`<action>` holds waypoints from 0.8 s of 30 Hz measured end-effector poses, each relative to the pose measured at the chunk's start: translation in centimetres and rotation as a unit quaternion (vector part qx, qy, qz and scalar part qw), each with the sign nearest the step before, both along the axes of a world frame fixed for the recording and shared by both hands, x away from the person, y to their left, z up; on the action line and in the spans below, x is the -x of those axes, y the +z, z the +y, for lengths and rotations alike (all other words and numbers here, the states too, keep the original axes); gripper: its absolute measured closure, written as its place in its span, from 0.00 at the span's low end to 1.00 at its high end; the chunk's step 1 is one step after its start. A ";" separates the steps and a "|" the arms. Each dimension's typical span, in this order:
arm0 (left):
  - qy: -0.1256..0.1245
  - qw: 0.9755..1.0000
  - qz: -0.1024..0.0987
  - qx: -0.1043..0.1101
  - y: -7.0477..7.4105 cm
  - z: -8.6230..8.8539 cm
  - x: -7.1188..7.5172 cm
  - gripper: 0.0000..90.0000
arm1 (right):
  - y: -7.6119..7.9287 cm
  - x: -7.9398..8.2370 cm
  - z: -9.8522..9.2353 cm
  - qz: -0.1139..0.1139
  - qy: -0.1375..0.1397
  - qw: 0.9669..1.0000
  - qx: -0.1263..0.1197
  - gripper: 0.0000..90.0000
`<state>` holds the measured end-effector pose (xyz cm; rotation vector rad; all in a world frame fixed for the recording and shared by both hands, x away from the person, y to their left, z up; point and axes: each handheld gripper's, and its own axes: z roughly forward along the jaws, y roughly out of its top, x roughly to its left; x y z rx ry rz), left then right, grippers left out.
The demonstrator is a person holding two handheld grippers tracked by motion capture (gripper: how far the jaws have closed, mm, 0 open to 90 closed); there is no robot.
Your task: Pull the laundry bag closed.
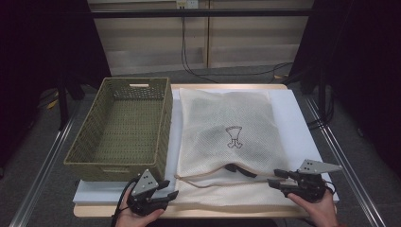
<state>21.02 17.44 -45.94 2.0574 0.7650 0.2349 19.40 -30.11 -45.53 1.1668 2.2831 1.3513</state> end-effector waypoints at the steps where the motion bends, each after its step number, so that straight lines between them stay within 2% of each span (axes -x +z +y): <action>1: 0.006 1.000 -0.002 0.002 0.1 0.2 -0.1 0.61 | 0.0 -0.1 0.5 -0.002 0.005 1.000 0.002 0.55; 5: 0.010 1.000 0.004 -0.007 -0.2 0.2 -0.2 0.61 | 0.0 -0.3 1.5 -0.004 0.020 1.000 0.011 0.55; 7: 0.015 1.000 0.006 -0.018 -0.3 0.1 -0.4 0.59 | 0.1 -0.4 2.1 0.001 0.028 1.000 0.006 0.56; 11: 0.009 1.000 0.010 -0.027 -0.7 0.0 -0.6 0.55 | 0.4 -1.0 3.3 0.003 0.031 0.999 0.015 0.56; 14: 0.010 1.000 0.018 -0.022 -0.9 -0.1 -0.8 0.54 | 0.5 -1.5 4.3 0.006 0.039 0.999 0.016 0.56; 15: 0.011 0.999 0.019 -0.028 -0.9 -0.2 -0.8 0.54 | 0.5 -1.6 4.5 0.006 0.041 0.999 0.014 0.56; 18: 0.002 0.999 0.025 -0.027 -1.1 -0.6 -1.1 0.53 | 0.7 -1.8 5.4 -0.001 0.051 0.999 0.015 0.56; 21: -0.002 0.999 0.030 -0.017 -1.0 -0.8 -1.2 0.52 | 0.8 -1.8 5.8 -0.002 0.059 0.998 0.014 0.57; 23: -0.003 0.999 0.031 -0.024 -1.1 -1.1 -1.2 0.52 | 0.8 -1.9 6.1 -0.003 0.062 0.998 0.013 0.57; 24: -0.008 0.999 0.036 -0.019 -1.3 -1.3 -1.3 0.52 | 0.8 -1.9 6.2 -0.003 0.067 0.998 0.013 0.58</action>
